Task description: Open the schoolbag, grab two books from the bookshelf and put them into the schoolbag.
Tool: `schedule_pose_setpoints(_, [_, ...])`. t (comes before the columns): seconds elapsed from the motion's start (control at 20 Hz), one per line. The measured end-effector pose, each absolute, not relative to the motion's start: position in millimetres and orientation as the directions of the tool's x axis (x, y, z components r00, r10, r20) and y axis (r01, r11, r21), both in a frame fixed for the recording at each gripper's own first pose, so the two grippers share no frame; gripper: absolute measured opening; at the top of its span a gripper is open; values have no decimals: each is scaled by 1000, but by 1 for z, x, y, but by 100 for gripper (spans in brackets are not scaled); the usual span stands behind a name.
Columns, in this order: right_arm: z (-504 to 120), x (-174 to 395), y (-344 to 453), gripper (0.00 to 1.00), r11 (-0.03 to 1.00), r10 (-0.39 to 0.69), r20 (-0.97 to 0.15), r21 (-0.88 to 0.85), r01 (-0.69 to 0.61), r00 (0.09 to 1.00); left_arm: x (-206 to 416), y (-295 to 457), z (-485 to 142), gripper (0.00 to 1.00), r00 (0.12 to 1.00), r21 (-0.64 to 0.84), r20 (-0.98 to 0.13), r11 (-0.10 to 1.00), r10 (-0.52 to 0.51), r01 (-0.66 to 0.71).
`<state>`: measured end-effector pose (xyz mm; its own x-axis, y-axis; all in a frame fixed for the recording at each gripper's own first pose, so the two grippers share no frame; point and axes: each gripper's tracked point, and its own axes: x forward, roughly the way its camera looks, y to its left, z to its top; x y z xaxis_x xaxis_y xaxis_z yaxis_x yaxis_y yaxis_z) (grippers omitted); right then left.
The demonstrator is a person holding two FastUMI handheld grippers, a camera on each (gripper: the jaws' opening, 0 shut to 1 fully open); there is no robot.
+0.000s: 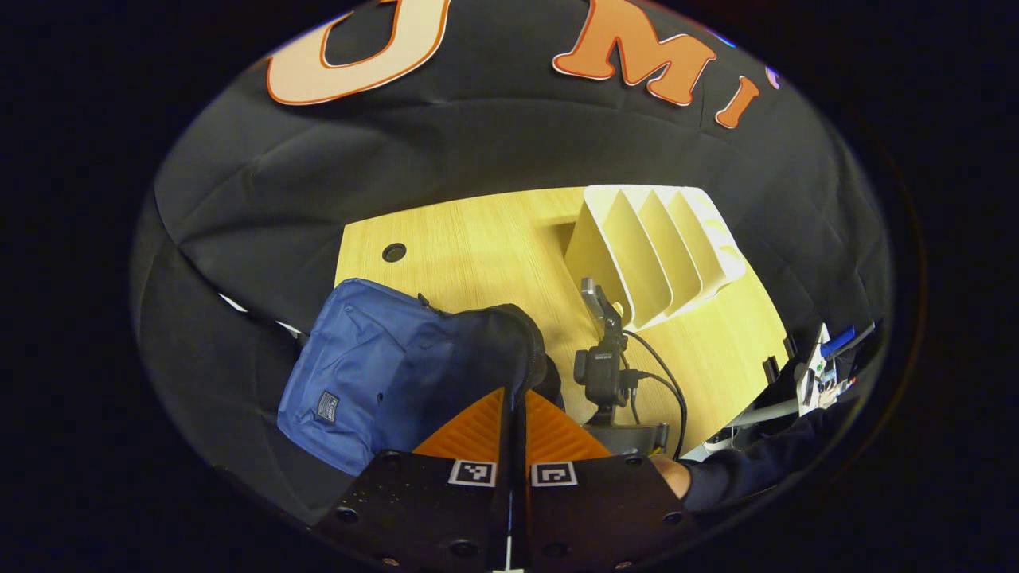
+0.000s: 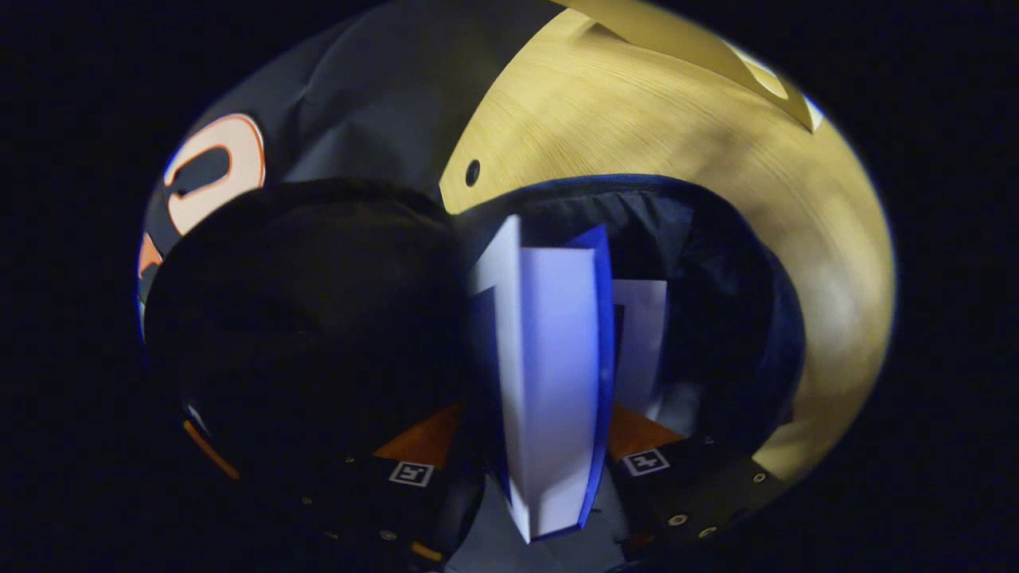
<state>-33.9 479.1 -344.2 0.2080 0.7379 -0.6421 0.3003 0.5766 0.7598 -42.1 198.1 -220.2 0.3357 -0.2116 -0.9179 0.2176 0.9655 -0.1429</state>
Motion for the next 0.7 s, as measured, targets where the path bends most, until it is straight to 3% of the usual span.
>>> schedule_pose_setpoints(0.05, [-346, -41, 478, 66, 602, 733, -657, 747, 284, 175, -42, 201, -220, 2, 339, -147, -916, 967, -213, 210])
schedule_pose_setpoints(0.1, [-347, -54, 479, 86, 630, 729, -673, 731, 262, 127, -41, 202, -221, 2, 344, -148, -915, 968, -212, 204])
schedule_pose_setpoints(0.2, [-340, -72, 479, 96, 639, 747, -662, 737, 220, 50, -38, 204, -218, 2, 353, -149, -911, 968, -213, 200])
schedule_pose_setpoints(0.4, [-323, -86, 465, 98, 659, 750, -661, 743, 115, -23, -38, 206, -217, 2, 364, -155, -905, 968, -220, 199])
schedule_pose_setpoints(0.7, [-294, -97, 435, 96, 670, 742, -668, 742, 34, -48, -37, 210, -219, 2, 371, -134, -906, 970, -203, 203])
